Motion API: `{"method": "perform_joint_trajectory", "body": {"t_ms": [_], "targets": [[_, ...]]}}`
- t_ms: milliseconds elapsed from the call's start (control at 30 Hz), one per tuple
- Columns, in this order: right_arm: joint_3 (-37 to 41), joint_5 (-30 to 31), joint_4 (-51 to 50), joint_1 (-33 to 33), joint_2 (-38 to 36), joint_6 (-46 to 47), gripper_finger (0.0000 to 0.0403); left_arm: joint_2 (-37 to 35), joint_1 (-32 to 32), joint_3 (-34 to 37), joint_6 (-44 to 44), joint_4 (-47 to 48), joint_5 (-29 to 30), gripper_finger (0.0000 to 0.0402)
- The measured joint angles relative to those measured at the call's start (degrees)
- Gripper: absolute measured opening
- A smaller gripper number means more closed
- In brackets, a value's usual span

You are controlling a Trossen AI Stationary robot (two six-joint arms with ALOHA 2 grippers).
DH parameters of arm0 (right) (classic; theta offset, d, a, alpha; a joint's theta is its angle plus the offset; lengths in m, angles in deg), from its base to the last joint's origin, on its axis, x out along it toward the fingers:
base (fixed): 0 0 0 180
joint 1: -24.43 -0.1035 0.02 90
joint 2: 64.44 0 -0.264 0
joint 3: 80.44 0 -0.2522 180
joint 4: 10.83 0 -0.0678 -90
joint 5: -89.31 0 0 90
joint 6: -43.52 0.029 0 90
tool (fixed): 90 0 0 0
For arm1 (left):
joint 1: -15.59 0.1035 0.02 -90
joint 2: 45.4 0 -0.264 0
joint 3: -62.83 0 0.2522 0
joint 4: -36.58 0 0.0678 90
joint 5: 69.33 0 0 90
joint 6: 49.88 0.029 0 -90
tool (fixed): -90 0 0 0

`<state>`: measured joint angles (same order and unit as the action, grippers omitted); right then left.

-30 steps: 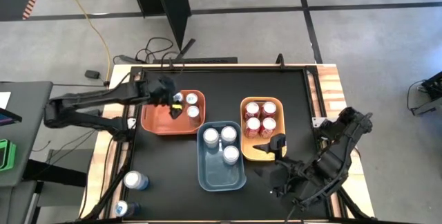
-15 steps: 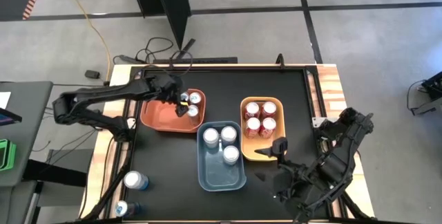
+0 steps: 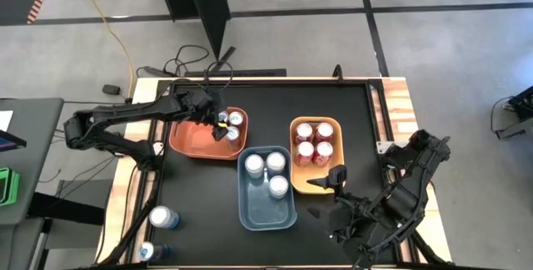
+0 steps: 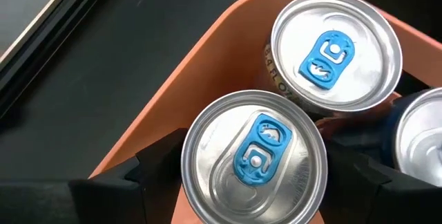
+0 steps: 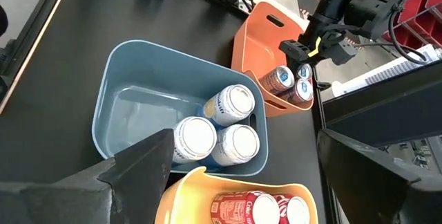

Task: Sort soda cans
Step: Put the right blue soda can into the orange bin, then put the blue-white soda can into the blue bin

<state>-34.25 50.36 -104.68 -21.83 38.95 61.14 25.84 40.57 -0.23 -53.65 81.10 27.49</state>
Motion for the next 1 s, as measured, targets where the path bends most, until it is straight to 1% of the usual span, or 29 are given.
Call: {"method": "perform_joint_trajectory", "body": {"t_ms": [400,533,800,1000], "targets": [[0.00,0.00,0.00,-0.02,0.00,-0.02,0.0372,-0.48,0.39,0.06,-0.45,0.75,1.10,0.0270],[0.00,0.00,0.00,0.00,0.00,-0.02,0.0372,-0.51,0.39,0.06,-0.65,0.77,1.43,0.0285],[0.02,0.00,0.00,0.00,0.00,-0.02,0.0372,-0.51,0.37,0.06,-0.66,1.25,1.52,0.0330],[0.00,0.00,0.00,0.00,0.00,-0.02,0.0372,-1.38,0.37,0.06,0.46,1.31,1.49,0.0336]]}}
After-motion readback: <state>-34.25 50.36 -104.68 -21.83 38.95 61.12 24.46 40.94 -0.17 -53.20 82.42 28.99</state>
